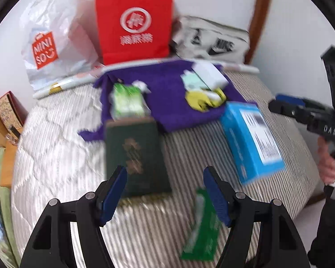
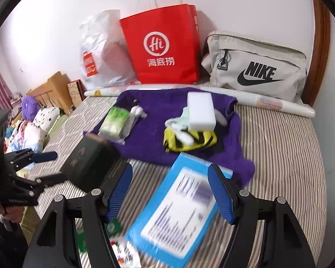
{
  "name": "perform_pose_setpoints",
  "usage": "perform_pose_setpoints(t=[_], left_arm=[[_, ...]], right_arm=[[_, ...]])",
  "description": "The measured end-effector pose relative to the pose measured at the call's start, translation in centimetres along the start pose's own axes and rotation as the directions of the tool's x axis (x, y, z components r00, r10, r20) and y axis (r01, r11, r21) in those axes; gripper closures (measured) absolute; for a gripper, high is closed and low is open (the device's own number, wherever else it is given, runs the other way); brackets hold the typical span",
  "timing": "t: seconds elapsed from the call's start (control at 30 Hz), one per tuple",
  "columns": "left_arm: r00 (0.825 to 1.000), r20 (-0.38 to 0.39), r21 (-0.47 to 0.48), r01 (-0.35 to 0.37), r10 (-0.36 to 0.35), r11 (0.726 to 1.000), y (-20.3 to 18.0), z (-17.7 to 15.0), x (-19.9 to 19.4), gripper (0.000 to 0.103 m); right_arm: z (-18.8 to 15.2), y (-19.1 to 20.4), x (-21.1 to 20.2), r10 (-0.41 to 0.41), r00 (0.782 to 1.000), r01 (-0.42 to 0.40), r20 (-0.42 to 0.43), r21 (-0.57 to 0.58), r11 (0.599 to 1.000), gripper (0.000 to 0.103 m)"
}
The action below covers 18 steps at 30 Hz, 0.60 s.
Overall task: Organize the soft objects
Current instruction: 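Grasp the green snack packet with the left tool while the right tool grasps the white-red pouch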
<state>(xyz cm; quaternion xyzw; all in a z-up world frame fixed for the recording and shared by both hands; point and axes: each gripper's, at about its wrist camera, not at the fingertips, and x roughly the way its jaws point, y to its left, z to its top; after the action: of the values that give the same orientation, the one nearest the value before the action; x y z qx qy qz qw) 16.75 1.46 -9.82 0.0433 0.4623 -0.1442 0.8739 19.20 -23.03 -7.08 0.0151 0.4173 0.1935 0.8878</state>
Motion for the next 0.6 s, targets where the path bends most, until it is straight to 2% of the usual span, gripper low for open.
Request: perform_pose_setpoints(t=[0.2, 0.43, 0.6], left_arm=[[0.998, -0.050, 0.035, 0.038, -0.036, 0.999, -2.2, -4.0, 1.0, 0.034], [0.991, -0.105, 0.071, 0.085, -0.077, 0.994, -3.9, -6.6, 3.2, 0.034], [0.988, -0.144, 0.124, 0.078, -0.060, 0.989, -5.5, -7.9, 5.2, 0.034]], right_arm=[[-3.8, 1.9, -1.8, 0.027, 1.000, -0.027, 0.005, -0.043, 0.999, 0.034], [-8.0, 3.7, -3.2, 0.041, 0.999, -0.043, -0.024, -0.087, 0.995, 0.034], [-10.1, 4.0, -3.6, 0.032, 0.998, -0.036, -0.059, -0.078, 0.996, 0.034]])
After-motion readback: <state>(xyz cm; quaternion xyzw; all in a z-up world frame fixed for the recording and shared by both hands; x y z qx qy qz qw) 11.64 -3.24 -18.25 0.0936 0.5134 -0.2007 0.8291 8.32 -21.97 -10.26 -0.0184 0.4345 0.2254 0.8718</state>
